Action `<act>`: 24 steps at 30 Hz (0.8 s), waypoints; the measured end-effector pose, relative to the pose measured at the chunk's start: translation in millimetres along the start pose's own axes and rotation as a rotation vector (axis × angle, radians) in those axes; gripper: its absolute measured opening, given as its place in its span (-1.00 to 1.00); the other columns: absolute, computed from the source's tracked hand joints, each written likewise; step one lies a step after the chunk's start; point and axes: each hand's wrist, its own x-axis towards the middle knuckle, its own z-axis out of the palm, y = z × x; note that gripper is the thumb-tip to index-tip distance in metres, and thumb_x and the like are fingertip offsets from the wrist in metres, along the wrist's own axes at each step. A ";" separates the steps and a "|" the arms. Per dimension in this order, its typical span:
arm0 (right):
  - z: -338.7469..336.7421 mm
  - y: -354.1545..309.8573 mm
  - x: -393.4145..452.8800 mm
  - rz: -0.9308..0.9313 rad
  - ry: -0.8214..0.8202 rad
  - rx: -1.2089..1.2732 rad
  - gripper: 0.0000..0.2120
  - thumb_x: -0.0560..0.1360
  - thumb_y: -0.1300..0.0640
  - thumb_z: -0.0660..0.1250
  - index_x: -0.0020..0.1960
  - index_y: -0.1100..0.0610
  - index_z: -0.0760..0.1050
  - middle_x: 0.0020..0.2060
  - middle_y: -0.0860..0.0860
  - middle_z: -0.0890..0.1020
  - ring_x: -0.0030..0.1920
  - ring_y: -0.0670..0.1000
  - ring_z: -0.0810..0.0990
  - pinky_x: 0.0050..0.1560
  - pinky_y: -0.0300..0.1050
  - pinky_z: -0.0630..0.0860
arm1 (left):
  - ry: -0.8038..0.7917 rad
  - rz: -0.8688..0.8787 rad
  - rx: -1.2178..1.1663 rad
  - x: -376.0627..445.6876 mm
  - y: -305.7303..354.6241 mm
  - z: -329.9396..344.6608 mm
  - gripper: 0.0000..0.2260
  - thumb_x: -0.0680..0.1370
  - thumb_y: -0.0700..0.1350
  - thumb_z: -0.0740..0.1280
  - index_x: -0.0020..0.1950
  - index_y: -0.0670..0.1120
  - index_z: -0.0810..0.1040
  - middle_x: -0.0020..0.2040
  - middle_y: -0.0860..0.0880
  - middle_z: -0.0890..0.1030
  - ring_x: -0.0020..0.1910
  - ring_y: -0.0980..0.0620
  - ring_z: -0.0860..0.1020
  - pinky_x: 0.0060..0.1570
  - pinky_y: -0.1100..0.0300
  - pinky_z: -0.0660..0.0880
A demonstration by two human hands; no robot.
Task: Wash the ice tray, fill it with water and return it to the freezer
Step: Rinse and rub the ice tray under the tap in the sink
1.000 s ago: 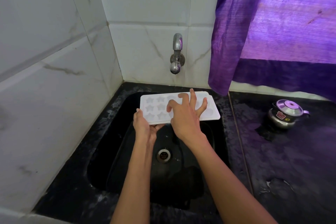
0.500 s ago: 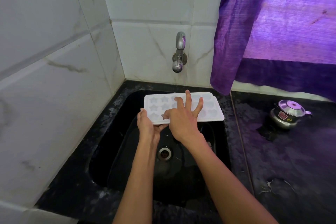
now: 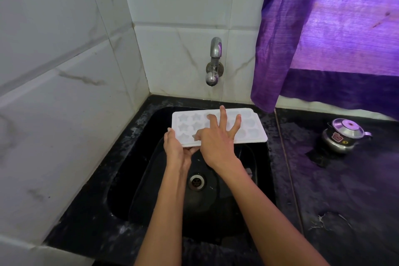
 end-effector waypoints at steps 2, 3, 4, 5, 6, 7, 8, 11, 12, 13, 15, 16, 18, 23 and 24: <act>-0.5 -2.1 0.6 -0.002 0.005 0.009 -0.77 0.59 0.05 0.22 0.19 -0.05 0.57 0.48 0.10 0.16 0.51 0.26 -0.30 0.34 0.42 -0.37 | 0.003 -0.004 -0.006 0.7 -0.1 -2.0 -0.62 0.65 0.08 0.06 0.32 -0.13 0.42 0.10 -0.18 0.62 -0.06 -0.13 0.62 -0.42 0.07 0.57; -0.4 -3.5 1.4 0.002 0.016 0.016 -0.77 0.58 0.07 0.24 0.21 -0.03 0.54 0.47 0.11 0.18 0.51 0.26 -0.29 0.34 0.42 -0.37 | 0.002 -0.007 -0.007 0.9 0.2 -2.6 -0.61 0.65 0.08 0.06 0.32 -0.13 0.42 0.11 -0.19 0.62 -0.05 -0.13 0.62 -0.41 0.07 0.57; -0.5 -4.6 2.1 0.009 0.032 0.025 -0.75 0.56 0.11 0.27 0.23 0.00 0.50 0.45 0.12 0.20 0.52 0.26 -0.27 0.34 0.42 -0.36 | 0.001 -0.007 -0.006 0.9 0.9 -2.7 -0.61 0.65 0.09 0.06 0.32 -0.13 0.42 0.12 -0.19 0.61 -0.05 -0.13 0.62 -0.41 0.07 0.57; -0.2 -6.0 2.9 0.014 0.047 0.035 -0.68 0.52 0.17 0.31 0.26 0.02 0.44 0.44 0.13 0.21 0.52 0.27 -0.25 0.35 0.43 -0.34 | 0.001 -0.005 -0.004 1.9 1.0 -3.2 -0.61 0.65 0.09 0.06 0.31 -0.13 0.43 0.12 -0.19 0.62 -0.05 -0.12 0.62 -0.41 0.09 0.57; -0.2 -7.3 3.6 0.011 0.057 0.045 -0.61 0.49 0.22 0.33 0.28 0.03 0.39 0.43 0.14 0.21 0.52 0.27 -0.24 0.36 0.43 -0.33 | 0.004 -0.003 -0.004 2.6 1.3 -3.4 -0.62 0.65 0.08 0.06 0.30 -0.13 0.43 0.11 -0.18 0.62 -0.05 -0.11 0.63 -0.41 0.10 0.57; -0.5 -8.8 4.1 -0.004 0.059 0.057 -0.58 0.47 0.25 0.34 0.28 0.02 0.36 0.43 0.14 0.21 0.52 0.27 -0.24 0.37 0.43 -0.32 | 0.010 0.001 -0.005 3.3 1.7 -3.6 -0.63 0.66 0.08 0.06 0.29 -0.12 0.44 0.08 -0.17 0.63 -0.06 -0.10 0.63 -0.43 0.12 0.57; -0.7 -10.7 4.4 -0.027 0.059 0.070 -0.59 0.47 0.26 0.33 0.27 0.01 0.37 0.44 0.13 0.20 0.52 0.26 -0.25 0.37 0.43 -0.31 | 0.018 0.004 -0.004 3.8 2.5 -4.0 -0.64 0.66 0.08 0.06 0.28 -0.12 0.44 0.07 -0.16 0.63 -0.06 -0.10 0.63 -0.43 0.13 0.56; 0.4 -17.2 4.8 -0.098 0.068 0.095 -0.69 0.51 0.22 0.31 0.20 -0.05 0.44 0.46 0.11 0.16 0.52 0.26 -0.26 0.37 0.42 -0.32 | 0.028 0.011 0.012 9.6 1.3 -6.6 -0.62 0.64 0.10 0.09 0.28 -0.11 0.45 0.12 -0.20 0.63 0.04 -0.17 0.63 -0.30 0.04 0.62; 1.4 -19.2 4.8 -0.113 0.071 0.088 -0.71 0.52 0.19 0.30 0.20 -0.07 0.46 0.48 0.11 0.14 0.52 0.26 -0.27 0.37 0.42 -0.33 | 0.027 0.012 0.020 10.2 0.8 -7.2 -0.61 0.63 0.11 0.10 0.28 -0.11 0.45 0.14 -0.21 0.62 0.08 -0.19 0.62 -0.17 -0.03 0.63; 3.1 -21.0 5.3 -0.122 0.071 0.076 -0.73 0.54 0.16 0.29 0.20 -0.08 0.49 0.49 0.11 0.12 0.51 0.26 -0.28 0.36 0.42 -0.36 | 0.025 0.019 0.025 11.2 0.4 -7.5 -0.60 0.62 0.12 0.11 0.28 -0.11 0.46 0.16 -0.22 0.62 0.11 -0.20 0.61 -0.04 -0.08 0.61; 6.3 -23.9 6.5 -0.133 0.057 0.040 -0.74 0.57 0.11 0.25 0.22 -0.09 0.53 0.51 0.11 0.09 0.51 0.26 -0.30 0.32 0.41 -0.42 | 0.022 0.034 0.031 13.8 -0.2 -8.7 -0.60 0.62 0.11 0.11 0.29 -0.13 0.45 0.17 -0.22 0.61 0.13 -0.20 0.60 0.09 -0.09 0.57; 7.7 -25.0 7.1 -0.137 0.048 0.019 -0.74 0.58 0.10 0.24 0.23 -0.10 0.54 0.51 0.11 0.08 0.51 0.26 -0.31 0.30 0.40 -0.45 | 0.019 0.039 0.033 14.9 0.2 -8.7 -0.60 0.63 0.10 0.10 0.30 -0.14 0.45 0.17 -0.22 0.61 0.12 -0.20 0.60 0.08 -0.08 0.57; 10.1 -25.9 8.7 -0.143 0.036 -0.009 -0.74 0.58 0.08 0.24 0.23 -0.12 0.54 0.51 0.11 0.08 0.50 0.26 -0.32 0.28 0.40 -0.48 | 0.008 0.039 0.028 17.2 -0.2 -8.3 -0.61 0.65 0.08 0.08 0.30 -0.14 0.44 0.15 -0.21 0.61 0.10 -0.18 0.62 0.00 -0.03 0.59; 11.6 -23.6 11.2 -0.151 0.035 0.000 -0.73 0.59 0.07 0.23 0.23 -0.14 0.54 0.50 0.11 0.13 0.51 0.26 -0.31 0.29 0.39 -0.47 | -0.006 0.024 0.035 19.0 -2.9 -9.9 -0.62 0.65 0.08 0.07 0.30 -0.13 0.44 0.14 -0.20 0.62 0.08 -0.18 0.63 -0.02 -0.03 0.59; 11.8 -23.5 11.2 -0.148 0.039 -0.002 -0.74 0.59 0.07 0.22 0.22 -0.12 0.55 0.50 0.12 0.13 0.51 0.26 -0.31 0.29 0.40 -0.46 | -0.012 0.021 0.038 19.0 -3.8 -10.2 -0.62 0.65 0.09 0.07 0.30 -0.13 0.44 0.14 -0.20 0.62 0.08 -0.18 0.62 -0.01 -0.03 0.59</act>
